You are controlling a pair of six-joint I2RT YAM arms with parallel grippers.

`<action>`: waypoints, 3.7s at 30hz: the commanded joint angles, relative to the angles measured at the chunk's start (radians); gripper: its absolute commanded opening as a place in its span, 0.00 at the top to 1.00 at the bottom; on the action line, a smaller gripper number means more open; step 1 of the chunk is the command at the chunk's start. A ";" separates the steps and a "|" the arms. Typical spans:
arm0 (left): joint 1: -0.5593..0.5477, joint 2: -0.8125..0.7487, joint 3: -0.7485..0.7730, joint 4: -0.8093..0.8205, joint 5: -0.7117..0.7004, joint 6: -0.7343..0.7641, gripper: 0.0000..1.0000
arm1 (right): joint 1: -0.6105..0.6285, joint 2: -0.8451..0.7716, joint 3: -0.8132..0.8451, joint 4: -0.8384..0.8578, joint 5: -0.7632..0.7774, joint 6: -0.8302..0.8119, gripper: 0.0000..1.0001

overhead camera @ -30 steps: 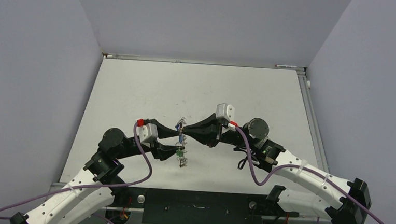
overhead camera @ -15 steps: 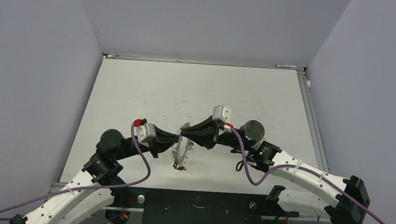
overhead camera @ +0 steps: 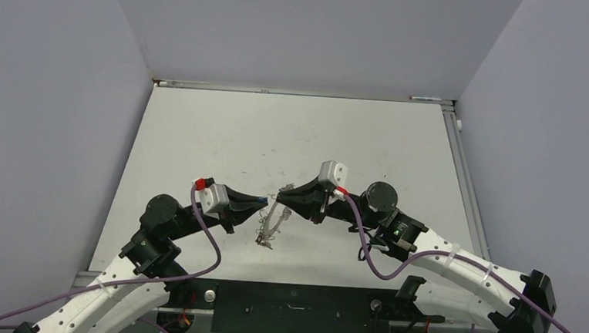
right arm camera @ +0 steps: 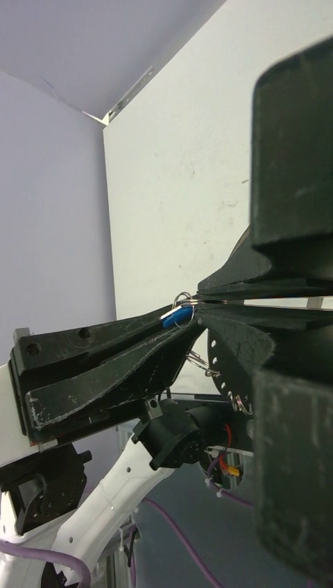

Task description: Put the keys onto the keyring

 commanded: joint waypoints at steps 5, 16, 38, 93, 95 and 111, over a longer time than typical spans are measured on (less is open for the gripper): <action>0.006 0.004 0.010 0.011 -0.011 0.025 1.00 | 0.010 -0.019 -0.008 0.002 0.031 -0.005 0.95; 0.003 0.028 0.009 0.014 0.044 0.025 1.00 | 0.024 0.058 0.044 -0.018 -0.005 -0.027 0.95; -0.028 0.045 0.017 -0.043 0.002 0.077 1.00 | 0.025 -0.025 0.052 -0.095 -0.002 -0.099 0.95; -0.033 0.033 0.034 -0.083 -0.018 0.098 1.00 | 0.033 0.031 -0.015 -0.141 0.062 -0.039 0.95; -0.034 0.036 0.047 -0.110 -0.035 0.111 1.00 | 0.033 0.030 -0.015 -0.153 0.086 -0.038 0.95; -0.067 0.320 0.351 -0.431 -0.323 0.083 1.00 | 0.032 -0.165 -0.082 -0.189 0.512 0.009 0.55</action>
